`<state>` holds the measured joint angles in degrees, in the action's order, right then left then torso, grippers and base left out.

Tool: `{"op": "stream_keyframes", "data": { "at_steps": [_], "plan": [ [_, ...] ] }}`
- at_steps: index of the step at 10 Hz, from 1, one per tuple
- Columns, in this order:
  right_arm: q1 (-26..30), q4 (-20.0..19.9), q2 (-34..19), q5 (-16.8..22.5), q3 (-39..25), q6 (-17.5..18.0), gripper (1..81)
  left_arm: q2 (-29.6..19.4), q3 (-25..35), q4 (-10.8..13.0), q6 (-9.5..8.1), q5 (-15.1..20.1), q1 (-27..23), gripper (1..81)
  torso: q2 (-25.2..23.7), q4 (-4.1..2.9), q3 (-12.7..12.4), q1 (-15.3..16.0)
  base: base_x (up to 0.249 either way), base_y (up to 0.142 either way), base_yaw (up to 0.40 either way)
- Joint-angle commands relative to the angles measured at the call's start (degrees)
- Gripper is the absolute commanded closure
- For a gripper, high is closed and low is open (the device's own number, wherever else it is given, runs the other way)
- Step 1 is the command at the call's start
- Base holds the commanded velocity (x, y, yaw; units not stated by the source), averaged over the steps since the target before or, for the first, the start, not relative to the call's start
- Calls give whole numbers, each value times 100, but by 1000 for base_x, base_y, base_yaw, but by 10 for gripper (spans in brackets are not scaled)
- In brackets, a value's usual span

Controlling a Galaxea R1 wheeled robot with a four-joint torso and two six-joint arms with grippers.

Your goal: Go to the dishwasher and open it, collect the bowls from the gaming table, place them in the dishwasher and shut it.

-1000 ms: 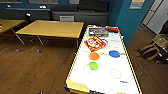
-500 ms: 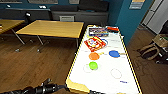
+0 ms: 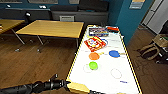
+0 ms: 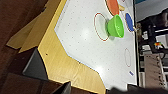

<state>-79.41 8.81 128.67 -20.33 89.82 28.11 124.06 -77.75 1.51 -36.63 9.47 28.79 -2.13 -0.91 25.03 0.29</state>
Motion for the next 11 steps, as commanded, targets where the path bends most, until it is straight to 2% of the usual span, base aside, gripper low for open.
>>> {"op": "stream_keyframes", "data": {
  "at_steps": [1,3,6,8,9,11],
  "plan": [
    [192,165,-225,284,-150,1,811,-187,-126,-72,-168,160,-826,10,0,0,0,0,0,0,0],
    [280,165,-199,398,-176,1,811,-451,-336,-90,-265,177,-975,10,2,0,0,0,0,0,0],
    [368,156,-128,486,-141,1,811,-690,-609,-90,-274,257,-1309,10,2,0,0,0,0,0,0],
    [368,156,-103,522,-124,1,811,-506,-645,-81,-283,387,-1521,10,2,0,2,0,0,0,0],
    [368,164,-111,522,-124,10,811,-287,-696,-63,-283,564,-1600,10,4,0,2,0,0,0,0],
    [351,165,-120,522,-124,10,811,196,-978,-46,-283,617,-1662,10,4,0,2,0,0,0,0]
  ]
}}
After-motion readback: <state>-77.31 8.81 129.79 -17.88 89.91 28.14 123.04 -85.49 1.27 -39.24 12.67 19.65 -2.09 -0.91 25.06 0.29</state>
